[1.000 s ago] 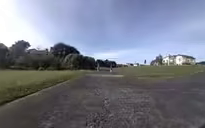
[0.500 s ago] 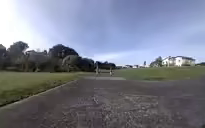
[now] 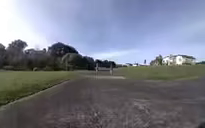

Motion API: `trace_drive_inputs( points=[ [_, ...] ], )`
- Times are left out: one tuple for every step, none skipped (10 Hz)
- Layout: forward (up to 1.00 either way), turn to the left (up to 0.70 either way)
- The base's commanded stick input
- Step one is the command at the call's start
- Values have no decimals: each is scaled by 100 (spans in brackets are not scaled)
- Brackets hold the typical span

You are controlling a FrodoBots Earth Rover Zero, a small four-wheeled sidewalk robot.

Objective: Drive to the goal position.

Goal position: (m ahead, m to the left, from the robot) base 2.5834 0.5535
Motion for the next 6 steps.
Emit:
trace_drive_inputs(
  points=[
    [100,0],
    [100,0],
    [100,0],
    [100,0],
    [100,0],
    [100,0]
  ],
)
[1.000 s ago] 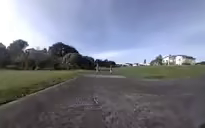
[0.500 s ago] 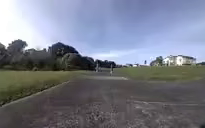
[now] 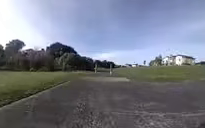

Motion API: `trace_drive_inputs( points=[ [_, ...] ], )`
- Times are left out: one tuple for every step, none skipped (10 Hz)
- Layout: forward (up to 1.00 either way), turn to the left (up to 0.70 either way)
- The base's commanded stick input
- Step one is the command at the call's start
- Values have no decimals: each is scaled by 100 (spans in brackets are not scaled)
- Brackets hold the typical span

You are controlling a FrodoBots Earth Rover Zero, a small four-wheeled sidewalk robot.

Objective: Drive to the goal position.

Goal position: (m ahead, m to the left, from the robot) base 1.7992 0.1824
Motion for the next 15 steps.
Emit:
trace_drive_inputs(
  points=[
    [100,0],
    [100,0],
    [100,0],
    [100,0],
    [100,0],
    [100,0],
    [100,0],
    [100,0],
    [100,0],
    [100,0],
    [100,0],
    [100,0],
    [100,0],
    [100,0],
    [100,0]
  ],
)
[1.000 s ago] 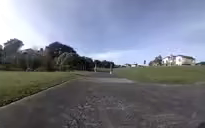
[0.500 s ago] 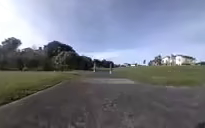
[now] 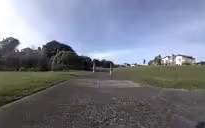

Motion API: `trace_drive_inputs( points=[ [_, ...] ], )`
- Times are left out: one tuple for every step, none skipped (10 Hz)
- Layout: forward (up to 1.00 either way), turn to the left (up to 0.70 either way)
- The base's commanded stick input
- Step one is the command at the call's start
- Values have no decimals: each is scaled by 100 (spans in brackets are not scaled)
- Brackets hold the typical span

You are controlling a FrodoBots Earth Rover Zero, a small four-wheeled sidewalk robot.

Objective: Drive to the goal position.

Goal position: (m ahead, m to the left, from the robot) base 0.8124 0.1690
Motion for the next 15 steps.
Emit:
trace_drive_inputs(
  points=[
    [100,0],
    [100,0],
    [100,0],
    [100,0],
    [100,0],
    [100,0],
    [100,0],
    [100,0],
    [100,0],
    [100,0],
    [100,0],
    [100,0],
    [100,0],
    [100,0],
    [100,0]
  ],
)
